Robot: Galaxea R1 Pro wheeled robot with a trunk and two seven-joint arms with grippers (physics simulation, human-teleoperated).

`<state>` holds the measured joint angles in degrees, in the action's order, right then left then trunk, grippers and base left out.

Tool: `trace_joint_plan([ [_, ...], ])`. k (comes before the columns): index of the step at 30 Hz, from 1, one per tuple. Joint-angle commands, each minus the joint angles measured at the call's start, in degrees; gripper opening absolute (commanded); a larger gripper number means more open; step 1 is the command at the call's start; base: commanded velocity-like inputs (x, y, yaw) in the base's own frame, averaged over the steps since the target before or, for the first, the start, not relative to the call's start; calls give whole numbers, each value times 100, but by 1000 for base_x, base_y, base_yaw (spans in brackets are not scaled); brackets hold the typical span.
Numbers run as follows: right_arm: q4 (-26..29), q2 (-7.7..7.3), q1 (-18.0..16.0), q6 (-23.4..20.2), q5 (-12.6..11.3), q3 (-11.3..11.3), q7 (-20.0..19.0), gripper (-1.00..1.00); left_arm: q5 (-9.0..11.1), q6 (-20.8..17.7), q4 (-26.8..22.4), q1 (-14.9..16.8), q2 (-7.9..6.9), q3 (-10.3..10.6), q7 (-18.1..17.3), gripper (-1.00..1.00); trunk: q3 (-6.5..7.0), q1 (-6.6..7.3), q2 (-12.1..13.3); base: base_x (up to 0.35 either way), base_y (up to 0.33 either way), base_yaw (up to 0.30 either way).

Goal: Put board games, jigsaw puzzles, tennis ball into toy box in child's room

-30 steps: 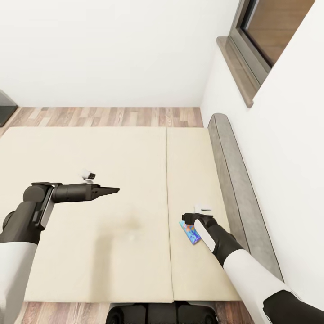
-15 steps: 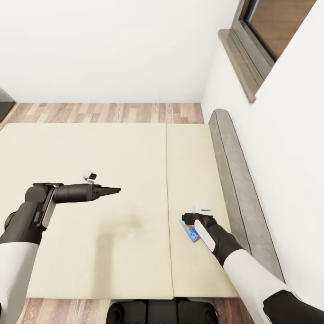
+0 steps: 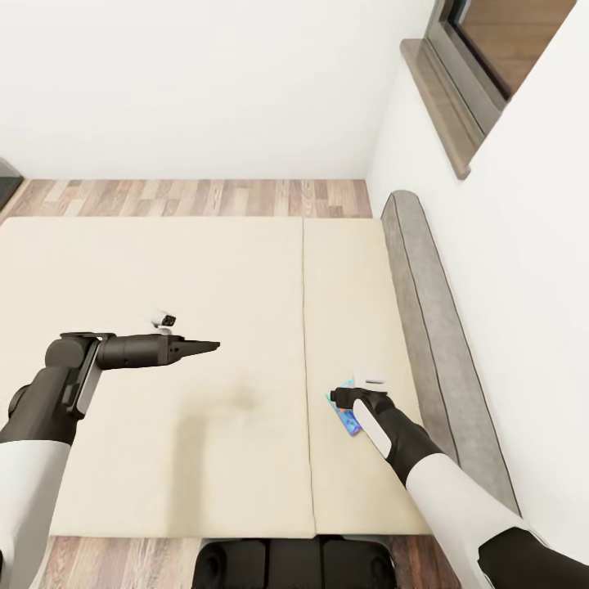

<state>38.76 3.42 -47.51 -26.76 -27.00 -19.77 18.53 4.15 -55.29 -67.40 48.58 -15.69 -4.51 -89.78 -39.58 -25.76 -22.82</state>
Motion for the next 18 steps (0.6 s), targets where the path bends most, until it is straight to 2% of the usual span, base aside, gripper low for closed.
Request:
trace_joint_plan([
  [1, 6, -2, -4, -13, -60, -27, 57, 100, -2, -61, -1, 3, 0, 2, -22, 100, -17, -3, -10, 0, 0, 0],
  [18, 9, -2, -4, -12, -51, -44, 63, 100, -2, -61, -1, 3, 5, 1, -22, 100, -175, -3, -10, 0, 0, 0],
])
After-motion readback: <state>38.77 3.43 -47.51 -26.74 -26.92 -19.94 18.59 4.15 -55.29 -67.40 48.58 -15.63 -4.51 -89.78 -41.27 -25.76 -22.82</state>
